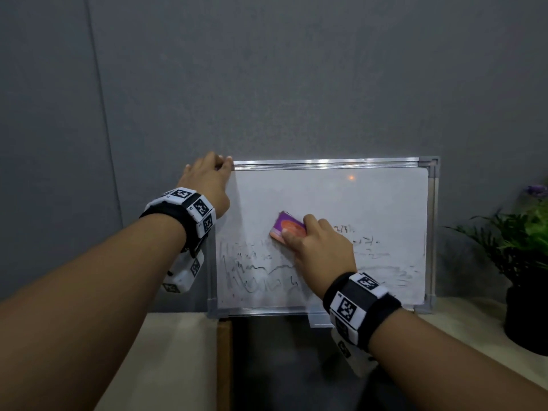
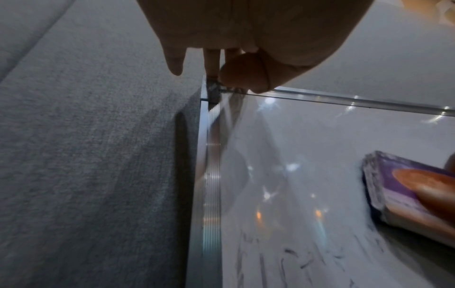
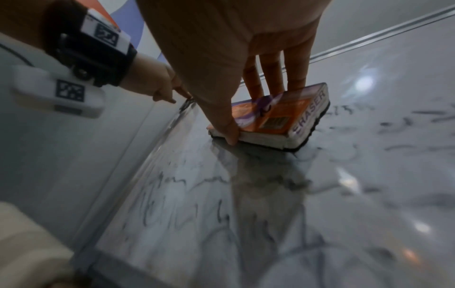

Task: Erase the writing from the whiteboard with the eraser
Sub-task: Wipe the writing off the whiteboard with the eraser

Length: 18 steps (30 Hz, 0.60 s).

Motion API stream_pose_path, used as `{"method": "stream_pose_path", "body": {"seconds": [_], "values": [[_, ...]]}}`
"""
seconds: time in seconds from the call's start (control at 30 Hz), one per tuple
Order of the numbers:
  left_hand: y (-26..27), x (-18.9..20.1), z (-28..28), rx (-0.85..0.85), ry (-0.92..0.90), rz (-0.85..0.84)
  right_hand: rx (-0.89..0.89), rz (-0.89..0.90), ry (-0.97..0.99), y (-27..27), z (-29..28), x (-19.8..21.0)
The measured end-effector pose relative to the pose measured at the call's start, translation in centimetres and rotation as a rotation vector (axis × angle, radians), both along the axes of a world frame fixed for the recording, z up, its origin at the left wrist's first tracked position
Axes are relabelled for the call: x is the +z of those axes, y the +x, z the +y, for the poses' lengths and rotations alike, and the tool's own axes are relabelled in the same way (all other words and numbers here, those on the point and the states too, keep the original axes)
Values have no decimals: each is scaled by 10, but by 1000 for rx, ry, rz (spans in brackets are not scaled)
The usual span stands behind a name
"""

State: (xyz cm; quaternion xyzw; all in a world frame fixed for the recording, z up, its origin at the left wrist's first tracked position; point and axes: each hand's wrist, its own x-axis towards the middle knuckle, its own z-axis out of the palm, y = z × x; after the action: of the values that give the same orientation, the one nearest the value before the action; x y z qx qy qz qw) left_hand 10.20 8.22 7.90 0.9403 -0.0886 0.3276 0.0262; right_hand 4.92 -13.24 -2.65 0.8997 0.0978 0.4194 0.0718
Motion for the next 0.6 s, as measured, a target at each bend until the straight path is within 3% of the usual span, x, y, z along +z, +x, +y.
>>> {"method": "stream_pose_path", "body": {"seconds": [0.13, 0.37, 0.6], "values": [[2, -2, 1, 6, 5, -5, -27, 7, -2, -8, -28, -7], [-3, 1, -10, 68, 76, -41, -54, -77, 74, -5, -49, 22], [-8, -8, -47, 38, 78, -83, -36, -3, 18, -9, -58, -6]]}}
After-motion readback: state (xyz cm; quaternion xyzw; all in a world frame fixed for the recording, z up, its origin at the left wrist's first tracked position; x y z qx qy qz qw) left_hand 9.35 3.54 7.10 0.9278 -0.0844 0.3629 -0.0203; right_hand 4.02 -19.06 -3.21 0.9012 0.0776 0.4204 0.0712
